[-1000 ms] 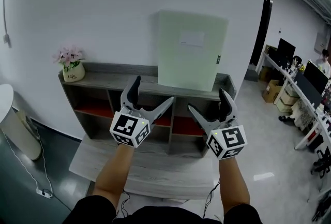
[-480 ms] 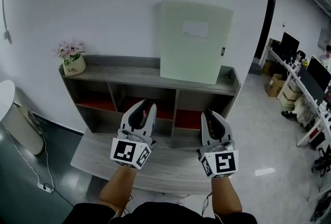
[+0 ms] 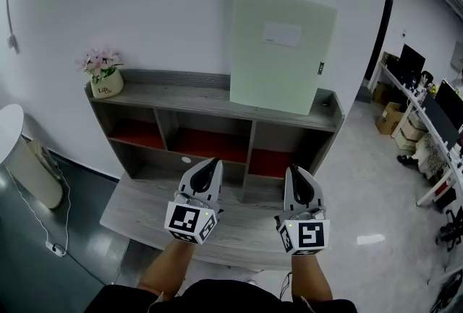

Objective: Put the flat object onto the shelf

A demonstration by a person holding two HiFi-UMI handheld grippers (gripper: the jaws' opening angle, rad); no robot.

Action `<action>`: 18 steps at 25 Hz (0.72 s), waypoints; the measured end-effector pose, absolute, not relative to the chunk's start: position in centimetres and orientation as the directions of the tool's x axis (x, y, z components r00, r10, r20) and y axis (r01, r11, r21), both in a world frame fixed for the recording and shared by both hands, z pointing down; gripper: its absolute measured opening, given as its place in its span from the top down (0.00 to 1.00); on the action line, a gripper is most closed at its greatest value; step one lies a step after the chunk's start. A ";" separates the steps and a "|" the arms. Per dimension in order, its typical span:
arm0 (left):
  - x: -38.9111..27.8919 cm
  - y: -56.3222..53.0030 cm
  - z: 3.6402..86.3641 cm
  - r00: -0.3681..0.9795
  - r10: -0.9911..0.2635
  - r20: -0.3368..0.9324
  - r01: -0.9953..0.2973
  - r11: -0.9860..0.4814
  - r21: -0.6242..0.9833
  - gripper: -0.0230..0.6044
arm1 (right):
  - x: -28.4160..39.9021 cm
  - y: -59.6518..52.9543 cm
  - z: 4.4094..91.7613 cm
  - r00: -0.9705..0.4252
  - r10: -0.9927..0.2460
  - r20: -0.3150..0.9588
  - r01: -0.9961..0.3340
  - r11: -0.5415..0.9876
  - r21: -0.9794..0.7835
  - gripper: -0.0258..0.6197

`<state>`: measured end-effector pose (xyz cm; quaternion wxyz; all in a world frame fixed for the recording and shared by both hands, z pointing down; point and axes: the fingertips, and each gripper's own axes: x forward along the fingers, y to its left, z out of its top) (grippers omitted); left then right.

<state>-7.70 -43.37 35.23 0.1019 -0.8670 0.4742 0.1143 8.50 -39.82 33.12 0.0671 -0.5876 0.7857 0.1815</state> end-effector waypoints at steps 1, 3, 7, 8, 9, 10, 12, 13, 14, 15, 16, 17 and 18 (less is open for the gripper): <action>-7.5 -43.4 35.5 0.530 -0.797 -0.288 -0.841 -0.537 -0.063 0.95 | 8.6 -39.9 33.4 -0.294 -0.904 -0.309 -0.948 0.237 0.210 0.92; -7.2 -43.4 35.8 0.539 -0.794 -0.280 -0.835 -0.547 -0.058 0.95 | 8.6 -40.1 33.9 -0.285 -0.912 -0.294 -0.950 0.227 0.216 0.92; -6.5 -43.4 35.7 0.547 -0.788 -0.281 -0.830 -0.554 -0.062 0.95 | 8.8 -40.2 34.3 -0.279 -0.917 -0.286 -0.950 0.220 0.224 0.92; -6.3 -43.3 35.6 0.549 -0.786 -0.283 -0.829 -0.555 -0.065 0.95 | 8.9 -40.2 34.3 -0.280 -0.916 -0.287 -0.949 0.219 0.226 0.92; -6.1 -43.3 35.5 0.549 -0.786 -0.284 -0.830 -0.553 -0.071 0.95 | 8.9 -40.2 34.3 -0.281 -0.915 -0.289 -0.948 0.220 0.228 0.92; -6.0 -43.3 35.5 0.548 -0.787 -0.284 -0.831 -0.550 -0.081 0.95 | 8.9 -40.1 34.3 -0.284 -0.913 -0.292 -0.948 0.221 0.230 0.92; -5.7 -43.2 35.4 0.548 -0.788 -0.282 -0.833 -0.544 -0.097 0.95 | 9.0 -40.0 34.4 -0.289 -0.910 -0.297 -0.946 0.224 0.232 0.92; -5.6 -43.2 35.4 0.549 -0.788 -0.278 -0.833 -0.545 -0.099 0.95 | 9.0 -39.9 34.4 -0.288 -0.910 -0.298 -0.947 0.223 0.233 0.92; -5.5 -43.2 35.5 0.550 -0.789 -0.275 -0.832 -0.546 -0.098 0.95 | 9.0 -39.8 34.5 -0.286 -0.910 -0.299 -0.947 0.222 0.231 0.92; -5.4 -43.2 35.6 0.552 -0.789 -0.272 -0.831 -0.548 -0.096 0.95 | 9.1 -39.8 34.6 -0.284 -0.911 -0.299 -0.949 0.221 0.227 0.92; -5.3 -43.1 35.6 0.552 -0.789 -0.270 -0.830 -0.550 -0.092 0.95 | 9.3 -39.7 34.6 -0.281 -0.911 -0.301 -0.950 0.219 0.223 0.92; -5.3 -43.1 35.7 0.552 -0.789 -0.270 -0.830 -0.550 -0.088 0.95 | 9.4 -39.6 34.6 -0.280 -0.911 -0.302 -0.950 0.218 0.222 0.92; -5.2 -43.1 35.7 0.551 -0.790 -0.270 -0.831 -0.550 -0.086 0.95 | 9.4 -39.6 34.6 -0.280 -0.911 -0.303 -0.950 0.218 0.222 0.92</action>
